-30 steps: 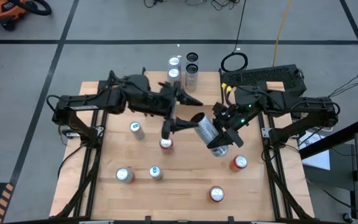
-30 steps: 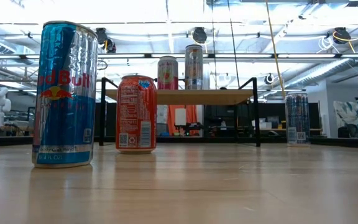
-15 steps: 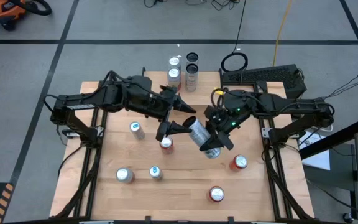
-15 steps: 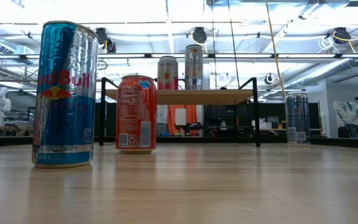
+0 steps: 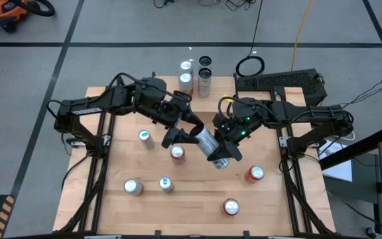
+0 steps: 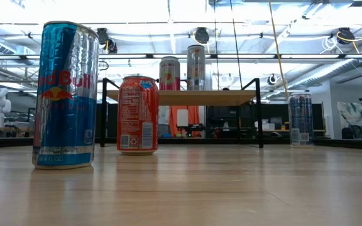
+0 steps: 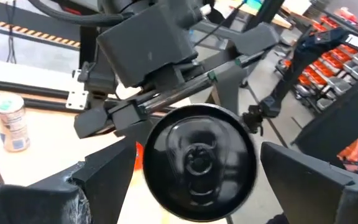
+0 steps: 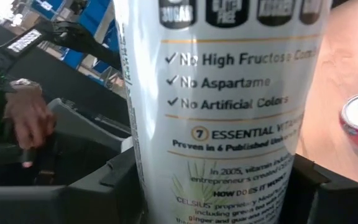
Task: Place canned beverage on shelf
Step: Put the white-yellow soda can aligned with the other white-yellow can on the shelf
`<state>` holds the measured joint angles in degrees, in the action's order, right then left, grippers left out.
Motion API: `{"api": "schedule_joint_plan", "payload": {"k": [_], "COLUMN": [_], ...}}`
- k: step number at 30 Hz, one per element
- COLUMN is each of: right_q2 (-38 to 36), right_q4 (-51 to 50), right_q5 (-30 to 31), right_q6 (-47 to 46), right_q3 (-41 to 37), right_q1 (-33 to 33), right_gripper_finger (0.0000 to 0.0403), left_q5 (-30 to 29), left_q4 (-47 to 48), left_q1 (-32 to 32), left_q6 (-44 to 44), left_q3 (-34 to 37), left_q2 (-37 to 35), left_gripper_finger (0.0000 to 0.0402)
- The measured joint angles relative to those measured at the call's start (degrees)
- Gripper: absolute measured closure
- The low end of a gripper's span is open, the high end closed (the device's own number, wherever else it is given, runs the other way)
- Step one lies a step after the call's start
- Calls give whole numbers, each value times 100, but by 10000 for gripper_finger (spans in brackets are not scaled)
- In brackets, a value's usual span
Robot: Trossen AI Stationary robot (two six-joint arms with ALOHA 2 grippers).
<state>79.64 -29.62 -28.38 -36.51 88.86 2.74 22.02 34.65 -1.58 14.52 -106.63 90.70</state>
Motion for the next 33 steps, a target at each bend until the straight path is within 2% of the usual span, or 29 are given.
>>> {"api": "schedule_joint_plan", "payload": {"k": [10, 20, 24, 33], "right_q2": [-2, -2, -4, -11], "right_q4": [156, 184, 159, 32], "right_q5": [165, 269, 320, 610], "right_q6": [104, 138, 121, -250], "right_q3": [0, 0, 0, 0], "right_q1": [-2, 0, 0, -2], "right_gripper_finger": [164, 164, 162, 97], "left_q5": [60, 68, 68, 19], "left_q4": [-91, -107, -98, -69], "left_q1": [4, 4, 4, 0], "left_q6": [16, 0, -2, 144], "left_q3": [2, 0, 0, 4], "left_q2": [76, 116, 116, 114], "left_gripper_finger": [55, 129, 142, 142]}}
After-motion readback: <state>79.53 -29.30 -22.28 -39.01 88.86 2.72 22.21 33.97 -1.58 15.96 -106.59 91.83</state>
